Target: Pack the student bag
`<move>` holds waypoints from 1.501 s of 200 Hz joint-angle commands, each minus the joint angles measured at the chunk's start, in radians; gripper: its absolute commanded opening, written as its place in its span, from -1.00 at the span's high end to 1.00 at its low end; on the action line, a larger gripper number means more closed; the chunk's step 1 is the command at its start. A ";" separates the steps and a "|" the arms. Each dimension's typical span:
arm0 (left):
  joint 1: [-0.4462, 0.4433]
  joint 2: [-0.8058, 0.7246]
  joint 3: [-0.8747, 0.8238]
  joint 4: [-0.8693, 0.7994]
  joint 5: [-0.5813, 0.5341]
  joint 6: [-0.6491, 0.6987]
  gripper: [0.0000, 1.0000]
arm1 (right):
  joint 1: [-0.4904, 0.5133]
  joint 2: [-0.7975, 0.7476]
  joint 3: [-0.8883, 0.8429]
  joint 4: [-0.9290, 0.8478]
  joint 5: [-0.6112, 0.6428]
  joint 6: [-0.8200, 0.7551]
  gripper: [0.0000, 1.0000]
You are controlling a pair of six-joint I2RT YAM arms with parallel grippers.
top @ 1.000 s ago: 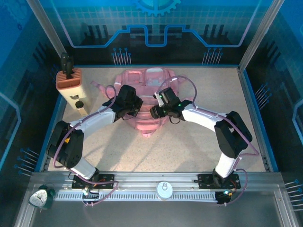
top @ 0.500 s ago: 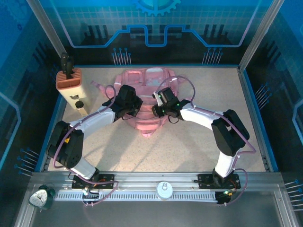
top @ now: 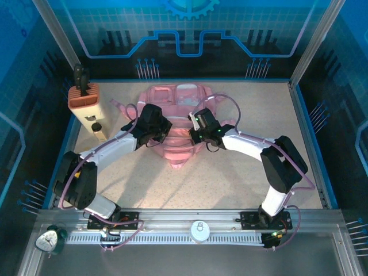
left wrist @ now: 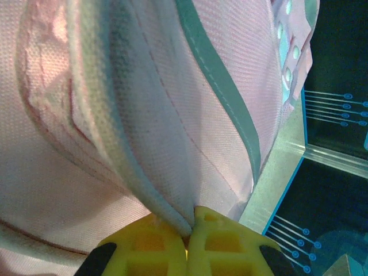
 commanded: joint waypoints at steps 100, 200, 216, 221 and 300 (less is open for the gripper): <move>0.248 0.017 0.136 -0.206 0.279 0.591 1.00 | 0.171 -0.077 -0.045 -0.141 0.227 0.158 1.00; 0.329 0.102 0.194 -0.284 0.328 0.730 1.00 | -0.027 -0.059 0.023 -0.140 0.115 0.041 1.00; 0.329 0.089 0.190 -0.293 0.346 0.746 0.68 | -0.029 -0.105 0.009 -0.145 0.065 0.032 0.66; 0.329 0.083 0.187 -0.296 0.353 0.755 0.55 | -0.031 -0.124 0.001 -0.149 0.060 0.034 0.46; 0.352 -0.233 -0.067 -0.255 -0.287 0.943 -0.99 | -0.353 -0.490 -0.266 -0.131 0.363 0.150 -0.99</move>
